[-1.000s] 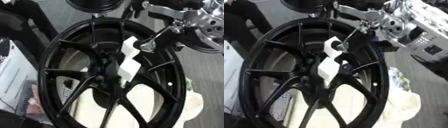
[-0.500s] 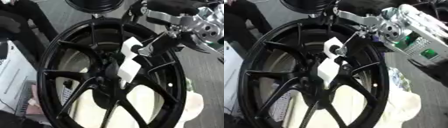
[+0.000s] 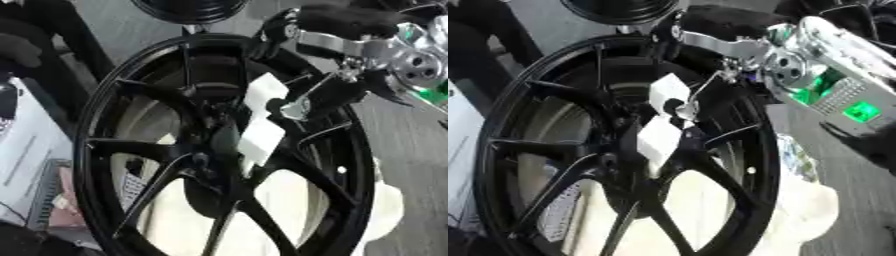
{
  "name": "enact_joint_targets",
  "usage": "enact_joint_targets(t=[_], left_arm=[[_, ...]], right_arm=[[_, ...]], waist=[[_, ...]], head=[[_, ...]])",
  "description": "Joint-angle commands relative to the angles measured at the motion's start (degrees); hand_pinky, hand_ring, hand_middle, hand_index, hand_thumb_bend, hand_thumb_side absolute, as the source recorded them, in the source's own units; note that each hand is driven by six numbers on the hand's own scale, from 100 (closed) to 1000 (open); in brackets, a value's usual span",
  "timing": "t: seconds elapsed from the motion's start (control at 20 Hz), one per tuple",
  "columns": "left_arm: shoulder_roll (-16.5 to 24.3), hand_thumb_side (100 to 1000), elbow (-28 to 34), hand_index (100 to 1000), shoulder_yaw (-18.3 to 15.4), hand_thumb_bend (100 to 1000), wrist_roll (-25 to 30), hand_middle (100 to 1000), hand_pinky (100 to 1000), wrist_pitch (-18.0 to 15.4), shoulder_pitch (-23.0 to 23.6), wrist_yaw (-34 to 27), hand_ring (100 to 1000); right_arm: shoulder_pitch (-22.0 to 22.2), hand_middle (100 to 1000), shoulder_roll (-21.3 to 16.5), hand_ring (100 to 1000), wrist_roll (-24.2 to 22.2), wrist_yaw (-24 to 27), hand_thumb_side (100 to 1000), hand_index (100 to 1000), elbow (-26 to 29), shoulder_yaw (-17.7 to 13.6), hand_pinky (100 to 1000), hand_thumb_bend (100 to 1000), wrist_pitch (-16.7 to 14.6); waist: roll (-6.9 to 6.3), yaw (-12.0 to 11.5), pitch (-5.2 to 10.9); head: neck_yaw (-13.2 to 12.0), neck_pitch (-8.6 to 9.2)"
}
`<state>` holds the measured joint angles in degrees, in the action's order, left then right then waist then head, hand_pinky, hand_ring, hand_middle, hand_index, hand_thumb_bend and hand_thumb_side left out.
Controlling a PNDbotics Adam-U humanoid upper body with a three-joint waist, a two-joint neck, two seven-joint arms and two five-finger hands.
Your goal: Pull the pin out of the wheel hub.
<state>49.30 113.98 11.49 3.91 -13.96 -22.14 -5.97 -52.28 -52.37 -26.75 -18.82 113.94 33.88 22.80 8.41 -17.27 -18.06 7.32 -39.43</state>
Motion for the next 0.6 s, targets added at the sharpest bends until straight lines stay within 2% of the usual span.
enact_joint_targets(t=[0.05, 0.6], left_arm=[[1.1, 423, 0.6, 818, -0.2, 100, -0.1, 640, 900, 0.3, -0.2, 0.4, 795], [1.0, 423, 0.6, 818, 0.0, 100, -0.1, 639, 902, 0.4, -0.3, 0.8, 795]], right_arm=[[-0.4, 737, -2.0, 761, -0.5, 0.3, 100, 825, 0.7, -1.2, 854, 367, -0.5], [0.9, 733, -2.5, 761, -0.7, 0.0, 100, 821, 0.7, -1.5, 853, 362, -0.6]], waist=[[-0.30, -0.1, 0.79], [0.41, -0.5, 0.12]], head=[[0.0, 1.03], [0.2, 2.35]])
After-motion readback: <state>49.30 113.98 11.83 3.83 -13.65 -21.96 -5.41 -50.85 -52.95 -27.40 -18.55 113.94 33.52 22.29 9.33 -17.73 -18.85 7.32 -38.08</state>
